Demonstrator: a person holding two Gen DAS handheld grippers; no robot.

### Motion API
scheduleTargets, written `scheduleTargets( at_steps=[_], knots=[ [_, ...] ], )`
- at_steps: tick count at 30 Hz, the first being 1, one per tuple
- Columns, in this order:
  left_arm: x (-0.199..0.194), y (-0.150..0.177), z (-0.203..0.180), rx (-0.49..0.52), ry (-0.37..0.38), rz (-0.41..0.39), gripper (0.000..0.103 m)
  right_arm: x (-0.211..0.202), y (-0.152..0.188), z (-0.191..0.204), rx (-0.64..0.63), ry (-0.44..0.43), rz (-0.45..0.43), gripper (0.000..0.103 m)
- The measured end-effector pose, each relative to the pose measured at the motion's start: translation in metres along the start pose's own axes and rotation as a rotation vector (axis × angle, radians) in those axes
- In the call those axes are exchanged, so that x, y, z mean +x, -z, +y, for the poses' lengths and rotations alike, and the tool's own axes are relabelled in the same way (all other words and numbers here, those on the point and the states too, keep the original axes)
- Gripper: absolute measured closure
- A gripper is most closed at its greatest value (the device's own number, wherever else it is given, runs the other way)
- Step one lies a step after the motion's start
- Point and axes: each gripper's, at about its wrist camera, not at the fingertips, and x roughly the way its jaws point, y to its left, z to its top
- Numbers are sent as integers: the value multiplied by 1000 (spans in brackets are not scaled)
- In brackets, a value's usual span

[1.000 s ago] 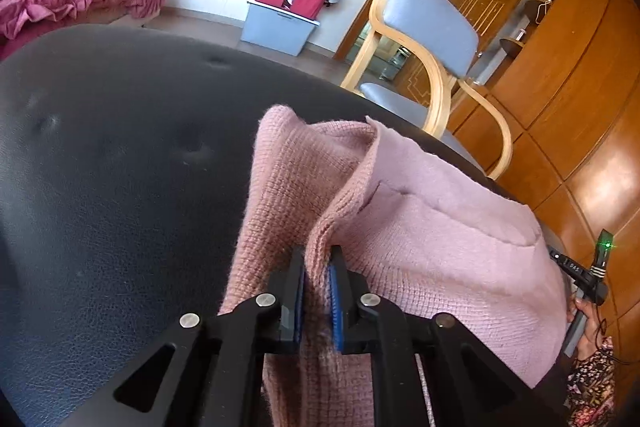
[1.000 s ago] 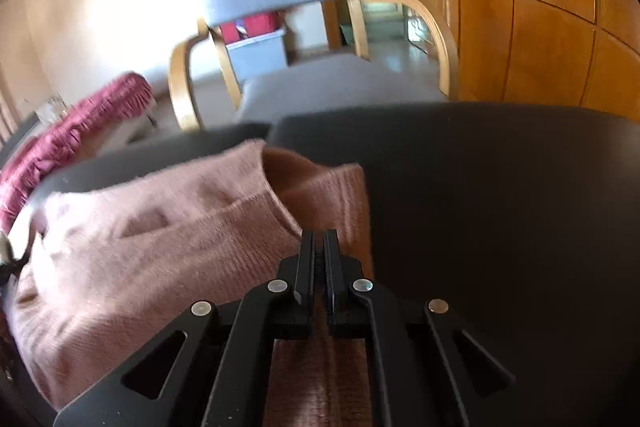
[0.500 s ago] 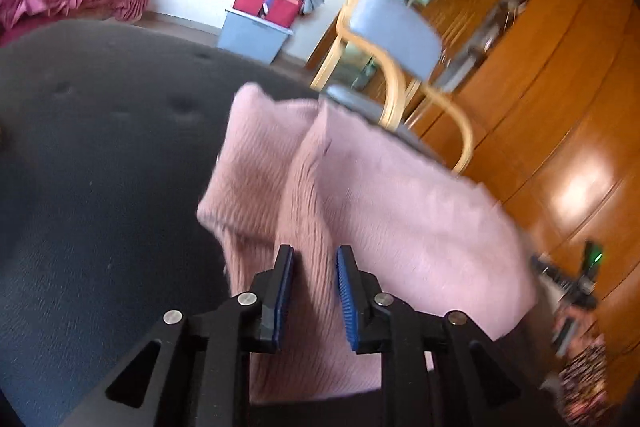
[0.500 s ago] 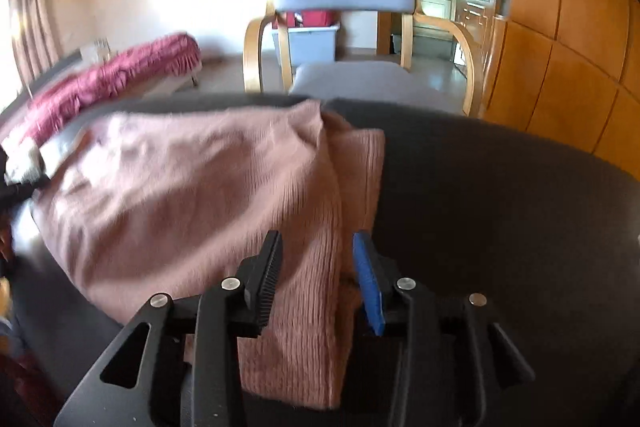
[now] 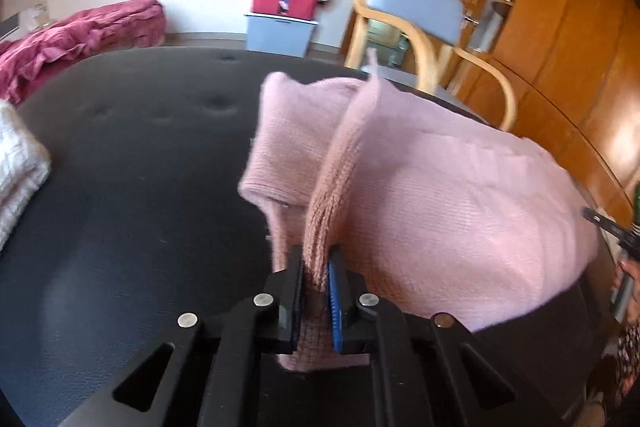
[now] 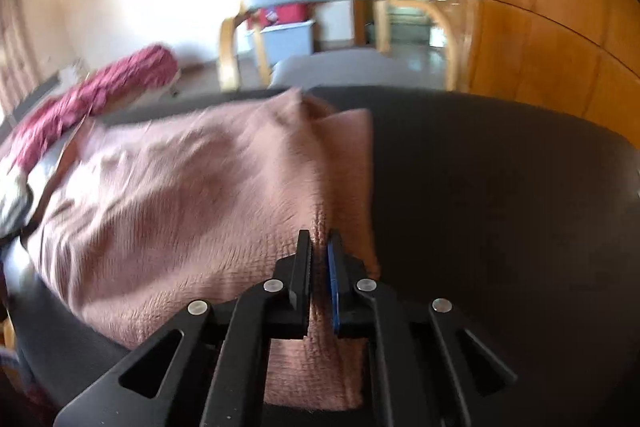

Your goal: Fold clothes

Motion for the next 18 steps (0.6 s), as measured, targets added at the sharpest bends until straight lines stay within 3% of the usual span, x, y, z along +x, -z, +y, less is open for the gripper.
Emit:
scheduleTargets(
  at_steps=[2,4,6,7,9,13,16,18],
  knots=[
    [-2,0,4,-32,7,-13,94,2,4,-8,31,31,9,96],
    [-9,-4,2,-45,16,-51,91,13,10,-11,47,3,48,96],
    [-17,-8,0,-58,24,-90,91,3,5,-10,54,6,20,94],
    [-21,-10,-1,-64,28,-109,91,-5,2,-10,59,17,-1,87],
    [-28,-14,-3,-77,37,-148,90,-22,-5,-7,78,65,-57,86],
    [-41,-24,-10,-89,68,-214,84,-42,-19,27,14,-69,-143,86],
    [-18,-41,-43,-2,178,-160,84,-25,-21,81,-139,-146,-99,86],
    [8,-49,-62,61,189,-96,84,-4,-20,114,-226,-158,-54,86]
  ],
)
